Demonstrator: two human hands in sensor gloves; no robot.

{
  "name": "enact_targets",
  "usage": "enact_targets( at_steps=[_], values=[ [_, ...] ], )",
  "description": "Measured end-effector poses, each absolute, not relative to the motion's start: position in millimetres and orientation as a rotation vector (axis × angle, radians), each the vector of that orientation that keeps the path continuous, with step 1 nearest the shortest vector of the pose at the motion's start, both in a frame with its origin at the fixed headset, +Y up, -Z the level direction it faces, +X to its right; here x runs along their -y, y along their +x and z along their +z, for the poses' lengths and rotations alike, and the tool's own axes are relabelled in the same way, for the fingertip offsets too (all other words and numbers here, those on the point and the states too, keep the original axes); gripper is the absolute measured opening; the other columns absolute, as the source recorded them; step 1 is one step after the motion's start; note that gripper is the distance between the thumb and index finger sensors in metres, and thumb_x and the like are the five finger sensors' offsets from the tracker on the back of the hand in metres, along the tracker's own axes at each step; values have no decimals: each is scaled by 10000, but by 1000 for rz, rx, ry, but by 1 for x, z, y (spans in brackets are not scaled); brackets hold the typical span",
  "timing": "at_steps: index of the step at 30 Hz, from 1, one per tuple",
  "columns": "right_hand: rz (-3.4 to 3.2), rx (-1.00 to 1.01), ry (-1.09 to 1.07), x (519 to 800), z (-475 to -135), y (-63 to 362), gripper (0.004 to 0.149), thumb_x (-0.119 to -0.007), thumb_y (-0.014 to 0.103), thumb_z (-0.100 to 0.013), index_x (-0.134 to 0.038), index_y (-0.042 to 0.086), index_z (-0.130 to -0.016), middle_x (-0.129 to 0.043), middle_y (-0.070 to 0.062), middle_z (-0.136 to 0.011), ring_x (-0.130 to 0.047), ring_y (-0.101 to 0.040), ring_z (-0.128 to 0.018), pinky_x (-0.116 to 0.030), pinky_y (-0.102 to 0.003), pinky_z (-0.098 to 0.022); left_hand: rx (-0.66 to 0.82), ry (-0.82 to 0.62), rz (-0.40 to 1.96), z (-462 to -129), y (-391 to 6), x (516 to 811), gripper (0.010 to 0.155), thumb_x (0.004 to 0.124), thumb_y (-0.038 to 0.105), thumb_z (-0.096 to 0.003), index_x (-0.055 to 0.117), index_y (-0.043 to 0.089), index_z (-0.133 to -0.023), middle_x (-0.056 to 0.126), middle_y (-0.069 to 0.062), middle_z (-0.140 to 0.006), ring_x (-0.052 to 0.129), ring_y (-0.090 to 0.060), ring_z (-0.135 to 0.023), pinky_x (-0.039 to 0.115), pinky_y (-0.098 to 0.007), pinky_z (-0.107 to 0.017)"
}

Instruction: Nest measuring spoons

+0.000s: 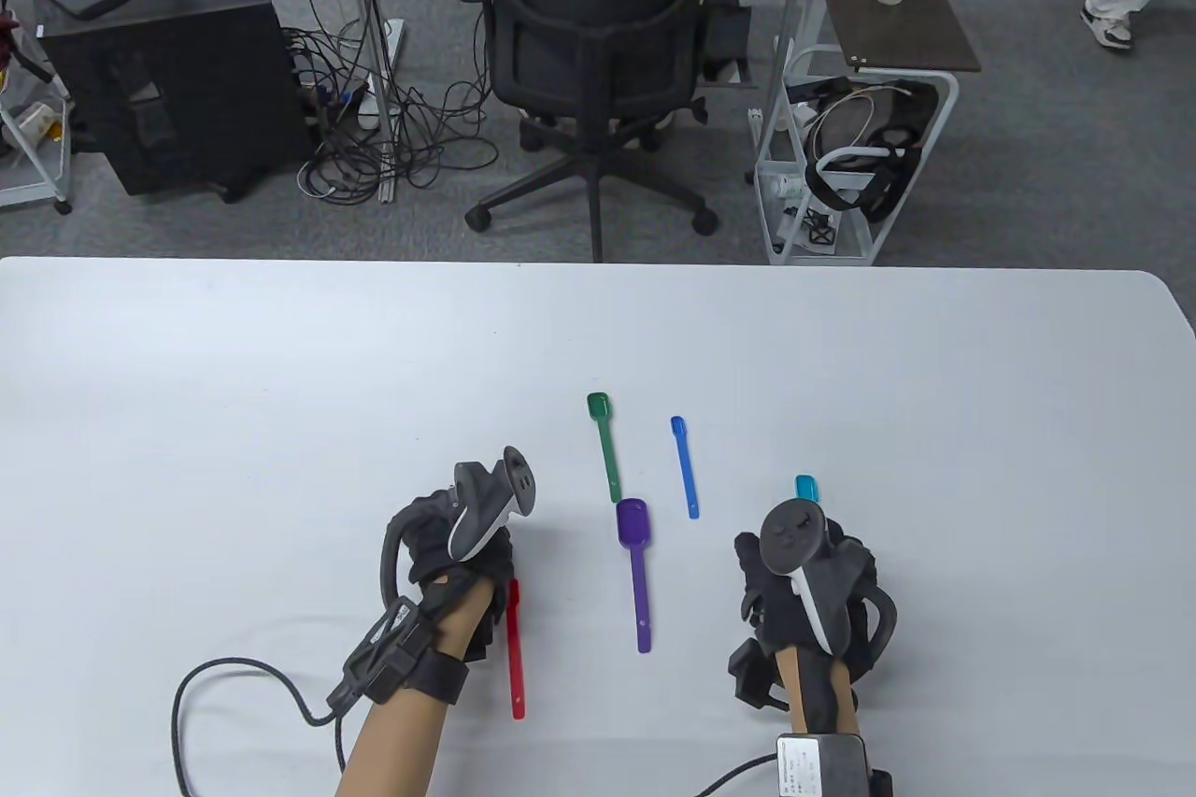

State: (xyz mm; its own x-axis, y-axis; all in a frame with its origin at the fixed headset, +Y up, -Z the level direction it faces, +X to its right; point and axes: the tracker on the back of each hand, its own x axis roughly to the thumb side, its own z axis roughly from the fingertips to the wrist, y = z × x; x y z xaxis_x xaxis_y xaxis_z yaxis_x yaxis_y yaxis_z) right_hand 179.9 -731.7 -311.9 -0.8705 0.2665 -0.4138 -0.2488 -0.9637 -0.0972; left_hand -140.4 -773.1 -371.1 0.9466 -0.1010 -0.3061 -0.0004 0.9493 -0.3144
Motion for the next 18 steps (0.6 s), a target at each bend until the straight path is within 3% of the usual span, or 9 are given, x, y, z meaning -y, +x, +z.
enact_targets(
  at_steps=[12, 18],
  values=[
    [2806, 20, -634, 735, -313, 182, 537, -727, 561, -332, -798, 261, -772, -734, -18, -897, -712, -356, -816, -486, -573, -749, -297, -289, -1, -372, -144, 771, 501, 780, 504, -439, 917, 92, -690, 858, -88, -768, 864, -379, -687, 636, -625, -656],
    [2806, 12, -632, 735, -313, 181, 537, -726, 561, -333, -798, 261, -773, -733, -18, -899, -713, -355, -816, -488, -573, -749, -215, -256, 82, -363, -123, 754, 503, 777, 510, -443, 908, 93, -692, 852, -87, -769, 863, -379, -684, 637, -625, -651]
  ],
)
